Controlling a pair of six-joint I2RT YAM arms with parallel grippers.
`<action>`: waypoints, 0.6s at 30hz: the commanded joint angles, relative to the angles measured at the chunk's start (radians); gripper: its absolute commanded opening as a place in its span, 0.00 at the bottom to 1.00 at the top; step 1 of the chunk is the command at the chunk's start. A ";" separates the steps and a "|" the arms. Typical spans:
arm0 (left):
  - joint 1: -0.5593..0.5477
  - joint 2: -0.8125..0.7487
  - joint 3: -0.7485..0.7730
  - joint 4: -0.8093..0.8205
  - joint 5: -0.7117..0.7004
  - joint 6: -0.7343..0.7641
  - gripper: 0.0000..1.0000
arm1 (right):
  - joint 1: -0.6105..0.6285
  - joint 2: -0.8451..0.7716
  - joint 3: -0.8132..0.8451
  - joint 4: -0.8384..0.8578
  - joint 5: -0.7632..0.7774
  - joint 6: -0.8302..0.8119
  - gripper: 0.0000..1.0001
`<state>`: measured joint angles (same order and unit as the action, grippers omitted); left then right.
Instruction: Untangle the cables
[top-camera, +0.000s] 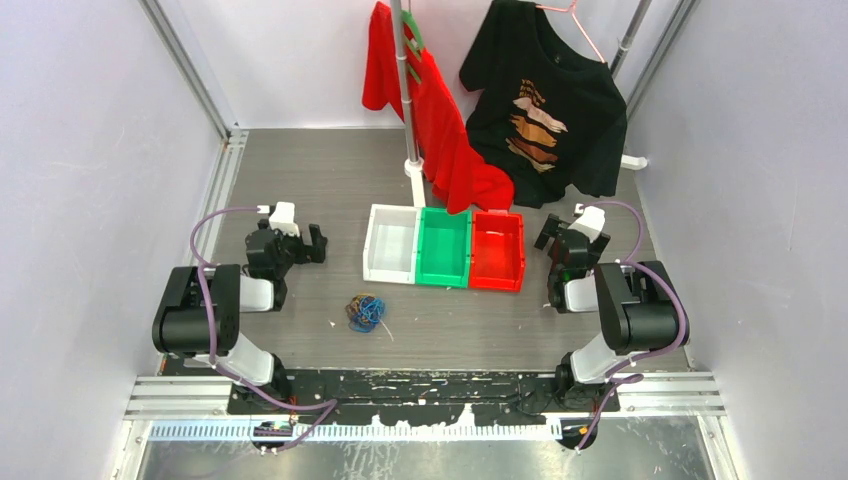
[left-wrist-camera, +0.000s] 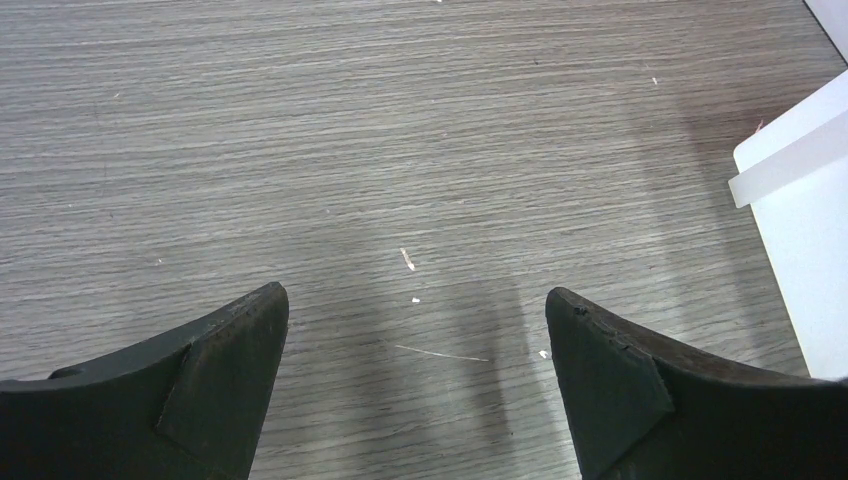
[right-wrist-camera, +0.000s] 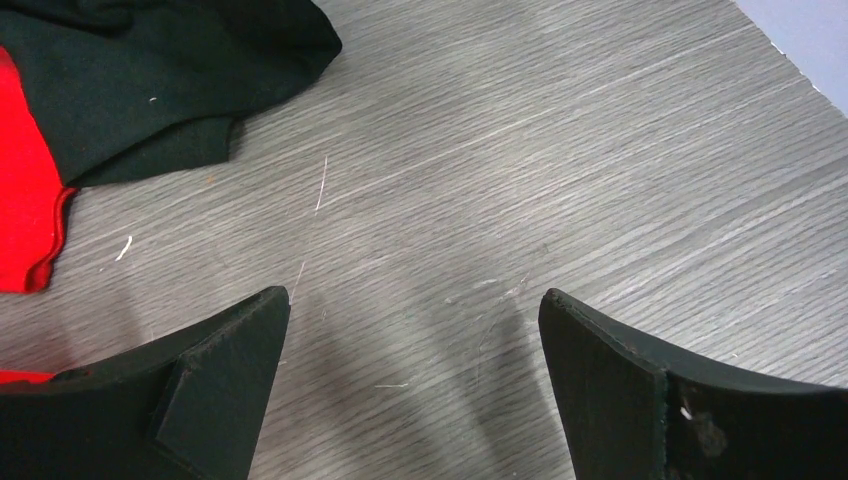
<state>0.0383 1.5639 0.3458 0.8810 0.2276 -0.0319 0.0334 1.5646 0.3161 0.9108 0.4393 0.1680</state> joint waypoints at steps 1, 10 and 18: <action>-0.005 -0.018 0.016 0.042 -0.012 0.017 0.99 | 0.000 -0.018 0.022 0.046 0.001 0.004 1.00; -0.004 -0.018 0.015 0.043 -0.011 0.017 0.99 | -0.009 -0.024 0.025 0.023 0.012 0.023 1.00; 0.022 -0.105 0.062 -0.114 0.009 -0.004 0.99 | -0.009 -0.333 0.214 -0.599 0.228 0.180 1.00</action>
<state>0.0429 1.5524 0.3462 0.8639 0.2279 -0.0345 0.0170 1.4036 0.3607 0.6666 0.5404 0.2398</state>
